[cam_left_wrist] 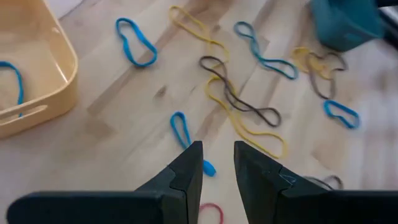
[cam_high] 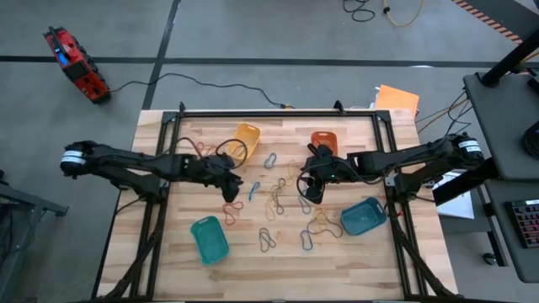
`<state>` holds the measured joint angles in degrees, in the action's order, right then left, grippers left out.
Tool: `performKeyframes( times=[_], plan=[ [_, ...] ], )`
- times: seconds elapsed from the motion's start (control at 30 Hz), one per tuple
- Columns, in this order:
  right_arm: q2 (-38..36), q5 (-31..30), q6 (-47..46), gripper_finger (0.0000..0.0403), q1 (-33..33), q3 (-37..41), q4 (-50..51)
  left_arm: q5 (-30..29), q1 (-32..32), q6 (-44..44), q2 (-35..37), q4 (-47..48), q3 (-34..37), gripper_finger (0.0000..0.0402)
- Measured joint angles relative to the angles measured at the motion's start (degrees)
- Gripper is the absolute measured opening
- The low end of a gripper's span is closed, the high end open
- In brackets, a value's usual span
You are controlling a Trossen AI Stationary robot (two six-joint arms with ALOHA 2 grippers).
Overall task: Sort rubber bands into baskets
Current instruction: Put the blue rubber band into the yellow bin
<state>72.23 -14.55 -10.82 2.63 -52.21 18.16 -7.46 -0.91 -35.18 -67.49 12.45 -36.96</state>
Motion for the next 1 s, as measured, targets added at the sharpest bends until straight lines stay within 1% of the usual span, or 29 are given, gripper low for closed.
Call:
performKeyframes(
  times=[0.13,0.3,0.5,0.6,0.77,1.0],
  plan=[
    [0.00,-0.02,0.01,0.0144,0.00,0.00,0.01,-2.54,0.00,-1.55,-6.41,0.00,-3.01,0.0076],
    [0.00,-0.02,-0.03,0.0156,-0.02,0.00,-0.01,-0.91,0.15,-0.27,-13.22,0.38,-6.39,0.0076],
    [0.00,-0.04,-1.10,0.0166,-0.02,0.00,0.03,-0.95,0.17,0.07,-17.66,0.66,-8.62,0.0080],
    [0.00,-0.04,-1.13,0.0171,-0.02,0.00,0.03,-0.97,0.17,0.13,-19.69,1.47,-9.53,0.0092],
    [0.00,-0.06,-1.77,0.0178,-0.02,0.03,0.02,-1.02,0.17,0.12,-22.91,5.52,-11.41,0.0121],
    [0.00,-0.07,-2.22,0.0180,-0.02,0.14,0.03,-0.99,0.33,0.13,-27.39,5.83,-13.75,0.0166]
  ],
)
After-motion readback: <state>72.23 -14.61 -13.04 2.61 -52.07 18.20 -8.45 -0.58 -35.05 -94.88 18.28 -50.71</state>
